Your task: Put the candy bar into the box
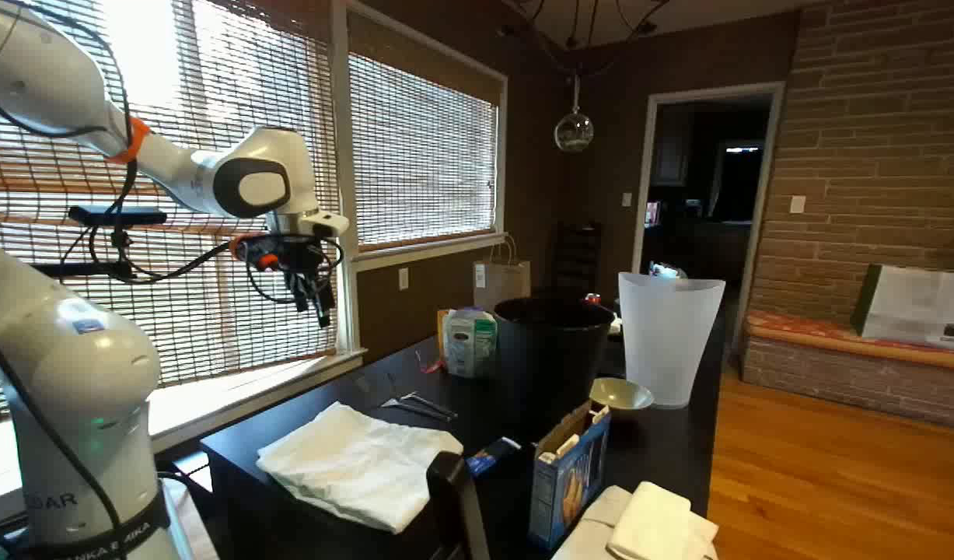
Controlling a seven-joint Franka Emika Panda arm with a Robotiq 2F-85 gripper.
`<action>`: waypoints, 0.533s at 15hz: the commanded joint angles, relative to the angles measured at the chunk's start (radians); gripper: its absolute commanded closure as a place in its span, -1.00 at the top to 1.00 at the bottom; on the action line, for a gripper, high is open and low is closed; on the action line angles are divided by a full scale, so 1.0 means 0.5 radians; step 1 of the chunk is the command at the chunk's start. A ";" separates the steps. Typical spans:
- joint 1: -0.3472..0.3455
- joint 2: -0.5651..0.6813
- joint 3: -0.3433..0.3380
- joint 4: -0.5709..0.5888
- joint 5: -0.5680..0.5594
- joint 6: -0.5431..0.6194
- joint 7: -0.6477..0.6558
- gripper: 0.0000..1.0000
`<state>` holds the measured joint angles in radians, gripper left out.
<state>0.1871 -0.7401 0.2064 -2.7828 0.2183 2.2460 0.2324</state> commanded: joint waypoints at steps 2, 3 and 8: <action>0.003 0.005 -0.005 0.004 -0.005 -0.008 0.003 1.00; 0.003 0.005 -0.005 0.004 -0.005 -0.008 0.003 1.00; -0.086 0.063 0.033 0.005 -0.065 0.087 0.079 1.00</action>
<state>0.1869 -0.7370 0.2064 -2.7825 0.2183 2.2454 0.2324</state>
